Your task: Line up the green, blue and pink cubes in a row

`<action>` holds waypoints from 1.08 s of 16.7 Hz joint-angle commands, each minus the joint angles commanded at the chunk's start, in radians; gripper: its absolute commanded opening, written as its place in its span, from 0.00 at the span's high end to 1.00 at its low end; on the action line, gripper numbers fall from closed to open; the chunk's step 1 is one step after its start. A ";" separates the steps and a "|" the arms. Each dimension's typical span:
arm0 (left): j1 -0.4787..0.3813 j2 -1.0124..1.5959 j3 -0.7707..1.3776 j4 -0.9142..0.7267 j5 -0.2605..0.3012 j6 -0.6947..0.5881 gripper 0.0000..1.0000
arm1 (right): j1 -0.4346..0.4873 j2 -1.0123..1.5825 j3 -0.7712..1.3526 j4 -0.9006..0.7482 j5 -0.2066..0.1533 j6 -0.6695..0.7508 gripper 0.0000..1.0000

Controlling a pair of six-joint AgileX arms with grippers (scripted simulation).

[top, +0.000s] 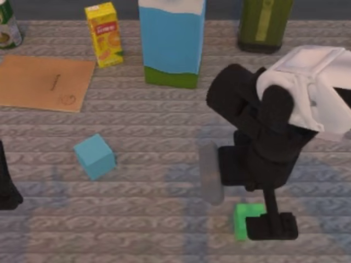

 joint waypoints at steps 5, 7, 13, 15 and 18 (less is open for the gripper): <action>0.000 0.000 0.000 0.000 0.000 0.000 0.00 | -0.003 -0.005 0.008 -0.010 0.000 0.001 0.00; -0.001 0.010 0.010 -0.007 -0.001 0.003 0.00 | -0.008 -0.015 0.001 -0.002 -0.001 0.004 0.00; -0.051 0.291 0.258 -0.183 -0.006 0.094 0.00 | -0.136 -0.287 -0.180 0.185 -0.027 0.108 0.00; -0.082 0.458 0.391 -0.282 -0.006 0.146 0.00 | -0.210 -0.452 -0.290 0.286 -0.037 0.176 0.00; -0.136 0.750 0.615 -0.451 -0.004 0.236 0.00 | -0.336 -0.744 -0.495 0.456 -0.049 0.303 0.00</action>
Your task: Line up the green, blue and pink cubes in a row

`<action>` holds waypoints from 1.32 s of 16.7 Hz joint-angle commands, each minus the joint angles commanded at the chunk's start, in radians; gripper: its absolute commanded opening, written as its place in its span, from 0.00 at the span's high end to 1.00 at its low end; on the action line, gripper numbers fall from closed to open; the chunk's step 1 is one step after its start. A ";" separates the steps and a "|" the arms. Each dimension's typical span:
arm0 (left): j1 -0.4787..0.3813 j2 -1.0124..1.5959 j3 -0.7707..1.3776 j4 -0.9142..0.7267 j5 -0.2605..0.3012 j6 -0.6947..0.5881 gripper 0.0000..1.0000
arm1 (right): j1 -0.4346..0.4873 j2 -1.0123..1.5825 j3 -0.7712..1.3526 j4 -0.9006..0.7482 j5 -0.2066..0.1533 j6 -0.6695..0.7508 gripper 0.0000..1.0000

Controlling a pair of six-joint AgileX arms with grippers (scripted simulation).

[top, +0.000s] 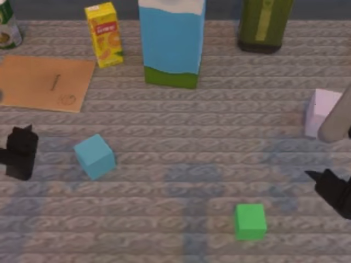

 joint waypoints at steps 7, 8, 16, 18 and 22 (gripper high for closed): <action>-0.128 0.714 0.528 -0.399 0.006 0.212 0.00 | -0.260 -0.627 -0.481 0.369 0.012 0.309 0.00; -0.143 0.803 0.593 -0.448 0.006 0.237 0.00 | -0.288 -0.694 -0.538 0.415 0.018 0.348 0.00; -0.209 1.206 0.891 -0.667 0.005 0.351 0.00 | -0.406 -1.007 -0.774 0.627 0.063 0.528 0.00; -0.210 1.210 0.894 -0.670 0.005 0.352 0.00 | -0.407 -1.010 -0.776 0.629 0.064 0.530 0.00; -0.205 1.209 0.889 -0.664 0.005 0.352 0.00 | -0.407 -1.010 -0.776 0.629 0.064 0.530 0.00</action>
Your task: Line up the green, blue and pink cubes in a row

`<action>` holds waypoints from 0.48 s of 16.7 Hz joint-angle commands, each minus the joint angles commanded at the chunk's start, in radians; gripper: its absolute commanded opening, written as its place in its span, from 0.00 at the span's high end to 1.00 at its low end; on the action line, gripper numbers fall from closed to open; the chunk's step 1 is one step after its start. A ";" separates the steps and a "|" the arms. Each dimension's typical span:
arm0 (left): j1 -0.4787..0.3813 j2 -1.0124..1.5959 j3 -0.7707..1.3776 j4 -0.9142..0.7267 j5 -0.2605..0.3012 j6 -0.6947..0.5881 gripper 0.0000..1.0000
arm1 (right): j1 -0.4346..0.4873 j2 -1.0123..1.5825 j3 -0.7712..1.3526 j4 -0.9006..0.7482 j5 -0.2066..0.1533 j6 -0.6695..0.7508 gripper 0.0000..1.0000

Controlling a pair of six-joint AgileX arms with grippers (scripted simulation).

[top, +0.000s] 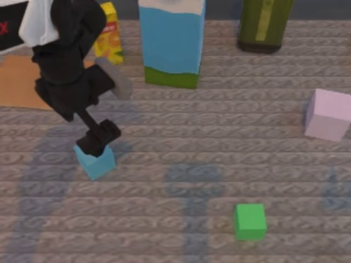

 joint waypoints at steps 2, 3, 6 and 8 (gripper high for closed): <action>-0.002 0.014 -0.027 0.036 0.000 0.002 0.00 | 0.000 0.000 0.000 0.000 0.000 0.000 0.00; -0.003 0.027 -0.048 0.070 0.000 0.003 0.00 | 0.000 0.000 0.000 0.000 0.000 0.000 0.00; -0.002 0.078 -0.125 0.212 0.001 0.003 0.00 | 0.000 0.000 0.000 0.000 0.000 0.000 0.00; -0.003 0.108 -0.170 0.285 0.001 0.004 0.00 | 0.000 0.000 0.000 0.000 0.000 0.000 0.00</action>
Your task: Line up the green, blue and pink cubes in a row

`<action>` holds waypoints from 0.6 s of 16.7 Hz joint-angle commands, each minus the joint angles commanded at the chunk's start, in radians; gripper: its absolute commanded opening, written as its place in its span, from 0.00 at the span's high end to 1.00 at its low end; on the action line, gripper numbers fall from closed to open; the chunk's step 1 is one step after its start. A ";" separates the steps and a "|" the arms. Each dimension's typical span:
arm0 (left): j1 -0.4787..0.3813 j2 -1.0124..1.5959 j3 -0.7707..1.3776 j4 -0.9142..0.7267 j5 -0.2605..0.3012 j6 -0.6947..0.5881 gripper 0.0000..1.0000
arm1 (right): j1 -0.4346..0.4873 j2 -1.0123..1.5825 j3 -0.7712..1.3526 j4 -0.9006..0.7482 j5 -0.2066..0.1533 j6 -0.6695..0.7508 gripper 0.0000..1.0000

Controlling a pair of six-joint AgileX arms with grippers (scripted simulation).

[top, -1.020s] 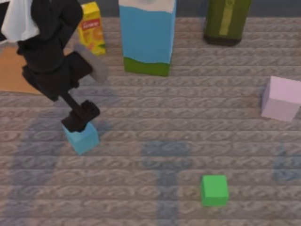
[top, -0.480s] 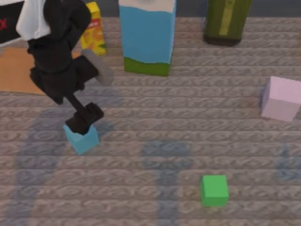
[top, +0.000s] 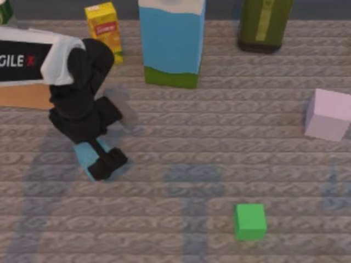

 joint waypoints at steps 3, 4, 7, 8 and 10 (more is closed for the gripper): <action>0.000 0.018 -0.022 0.032 0.000 0.001 0.00 | 0.000 0.000 0.000 0.000 0.000 0.000 0.00; 0.000 0.018 -0.022 0.032 0.000 0.001 0.00 | 0.000 0.000 0.000 0.000 0.000 0.000 0.00; 0.000 0.018 -0.022 0.032 0.000 0.001 0.08 | 0.000 0.000 0.000 0.000 0.000 0.000 0.00; 0.000 0.018 -0.022 0.032 0.000 0.001 0.15 | 0.000 0.000 0.000 0.000 0.000 0.000 0.00; 0.000 0.018 -0.022 0.032 0.000 0.001 0.30 | 0.000 0.000 0.000 0.000 0.000 0.000 0.00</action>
